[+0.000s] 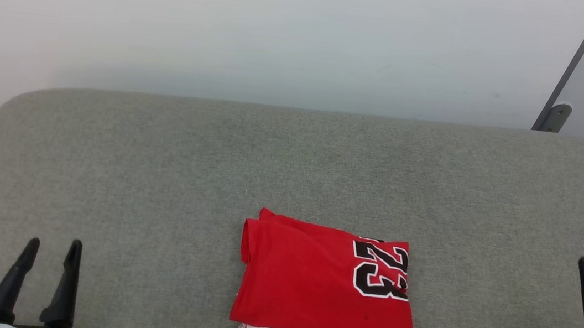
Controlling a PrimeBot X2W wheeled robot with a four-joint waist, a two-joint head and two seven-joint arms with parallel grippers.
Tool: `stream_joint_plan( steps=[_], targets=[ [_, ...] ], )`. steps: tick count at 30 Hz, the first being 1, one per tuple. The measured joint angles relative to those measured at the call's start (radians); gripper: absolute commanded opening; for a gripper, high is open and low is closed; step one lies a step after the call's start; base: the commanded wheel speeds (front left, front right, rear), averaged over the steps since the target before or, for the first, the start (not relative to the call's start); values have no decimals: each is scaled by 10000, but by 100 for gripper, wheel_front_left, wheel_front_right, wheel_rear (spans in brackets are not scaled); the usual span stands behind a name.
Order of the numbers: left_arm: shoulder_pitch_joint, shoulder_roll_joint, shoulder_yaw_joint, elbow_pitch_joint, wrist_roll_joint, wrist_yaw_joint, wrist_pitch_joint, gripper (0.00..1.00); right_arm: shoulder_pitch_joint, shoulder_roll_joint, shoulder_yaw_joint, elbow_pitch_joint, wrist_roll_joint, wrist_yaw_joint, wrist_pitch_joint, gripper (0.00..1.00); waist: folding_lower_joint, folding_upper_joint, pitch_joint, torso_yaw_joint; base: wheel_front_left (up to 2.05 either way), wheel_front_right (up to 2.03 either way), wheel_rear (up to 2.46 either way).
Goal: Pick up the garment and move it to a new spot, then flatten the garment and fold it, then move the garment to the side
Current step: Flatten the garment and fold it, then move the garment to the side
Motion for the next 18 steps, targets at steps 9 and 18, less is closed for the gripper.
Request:
stream_joint_plan(
  steps=[9,18],
  targets=[
    [-19,138,-161,115,12,-52,0,100,390,418,-537,-293,-330,0,221,100,0,0,-40,-28,0,0,0],
    [-19,174,-313,176,-77,-59,0,100,582,658,-740,-523,-510,0,433,100,0,0,-53,69,0,0,0]
  ],
)
